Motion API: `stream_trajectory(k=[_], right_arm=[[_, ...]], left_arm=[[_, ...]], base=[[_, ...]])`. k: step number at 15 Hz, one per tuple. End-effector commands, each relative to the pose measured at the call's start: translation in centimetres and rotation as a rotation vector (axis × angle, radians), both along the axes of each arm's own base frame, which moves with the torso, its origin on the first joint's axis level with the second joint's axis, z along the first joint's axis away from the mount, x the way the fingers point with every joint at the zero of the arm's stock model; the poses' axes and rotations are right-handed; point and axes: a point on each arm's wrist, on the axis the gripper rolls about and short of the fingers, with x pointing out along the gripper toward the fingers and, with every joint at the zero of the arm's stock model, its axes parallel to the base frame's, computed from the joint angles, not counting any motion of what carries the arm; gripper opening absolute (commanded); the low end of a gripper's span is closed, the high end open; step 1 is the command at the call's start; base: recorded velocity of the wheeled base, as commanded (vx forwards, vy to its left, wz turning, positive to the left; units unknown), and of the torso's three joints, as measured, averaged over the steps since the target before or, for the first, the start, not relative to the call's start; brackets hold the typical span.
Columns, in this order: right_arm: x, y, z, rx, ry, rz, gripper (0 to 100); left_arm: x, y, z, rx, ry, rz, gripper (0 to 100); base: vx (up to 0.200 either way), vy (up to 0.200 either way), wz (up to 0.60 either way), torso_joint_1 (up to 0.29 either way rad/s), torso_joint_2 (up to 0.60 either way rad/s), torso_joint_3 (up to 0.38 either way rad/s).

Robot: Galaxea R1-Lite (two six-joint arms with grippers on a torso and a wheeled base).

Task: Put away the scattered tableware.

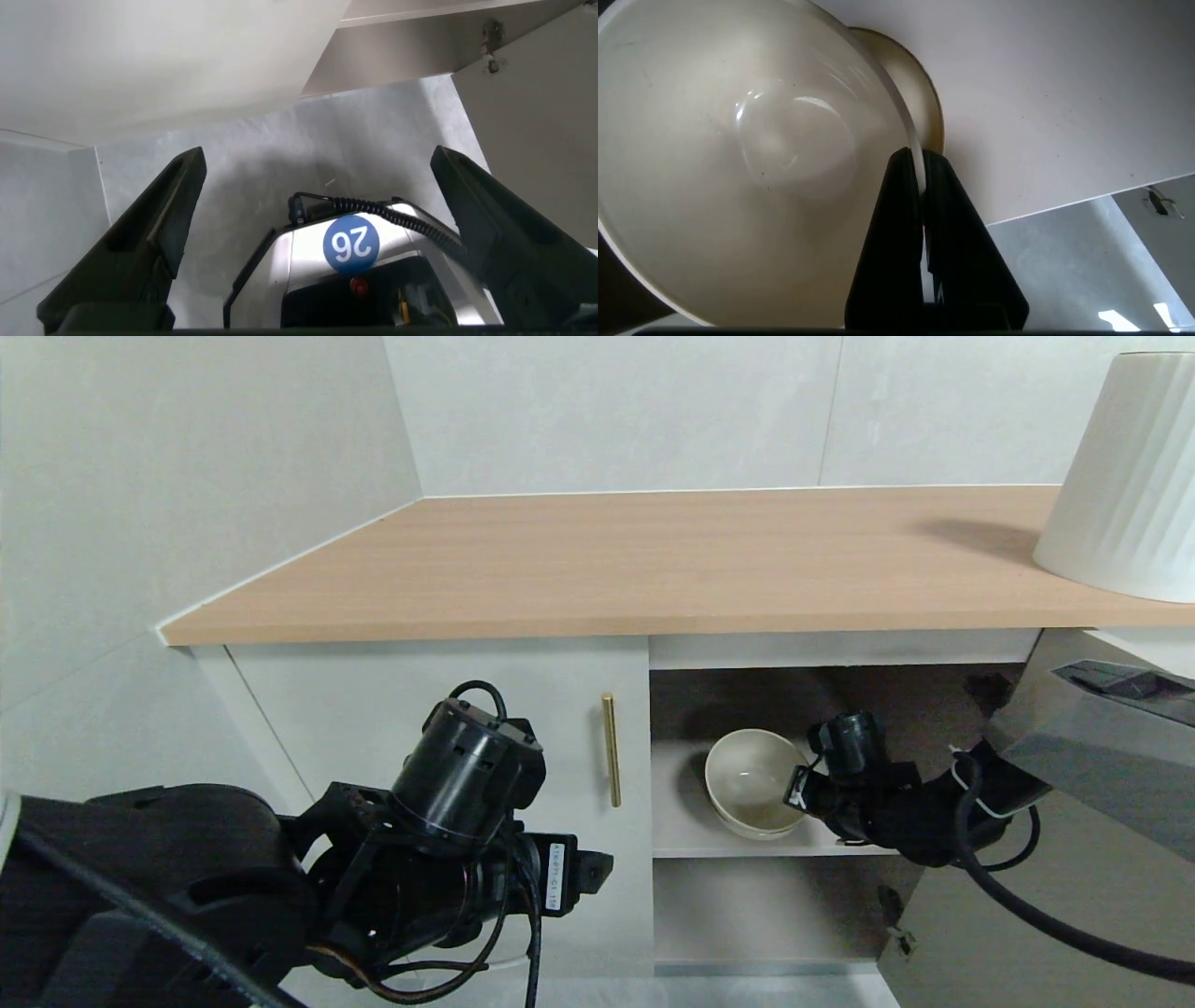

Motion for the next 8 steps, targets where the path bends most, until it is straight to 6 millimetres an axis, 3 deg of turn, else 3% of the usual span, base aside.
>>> stream_trajectory(k=[1, 4, 5, 8], right_arm=[[0.10, 0.01, -0.35, -0.002, 0.007, 0.000, 0], [0.06, 0.06, -0.30, -0.003, 0.007, 0.003, 0], [0.09, 0.00, -0.36, -0.004, 0.008, 0.001, 100], [0.00, 0.03, -0.24, -0.003, 0.007, 0.003, 100]], left_arm=[[0.01, -0.01, -0.01, 0.000, 0.000, 0.001, 100], [-0.01, 0.01, 0.03, -0.001, -0.001, 0.001, 100], [-0.03, 0.02, 0.07, -0.002, -0.002, 0.001, 100], [-0.06, 0.06, 0.16, -0.004, -0.004, 0.001, 100]], base=[[0.000, 0.000, 0.00, 0.000, 0.00, 0.000], [0.000, 0.000, 0.00, 0.000, 0.00, 0.000], [0.000, 0.000, 0.00, 0.000, 0.00, 0.000], [0.000, 0.000, 0.00, 0.000, 0.00, 0.000]])
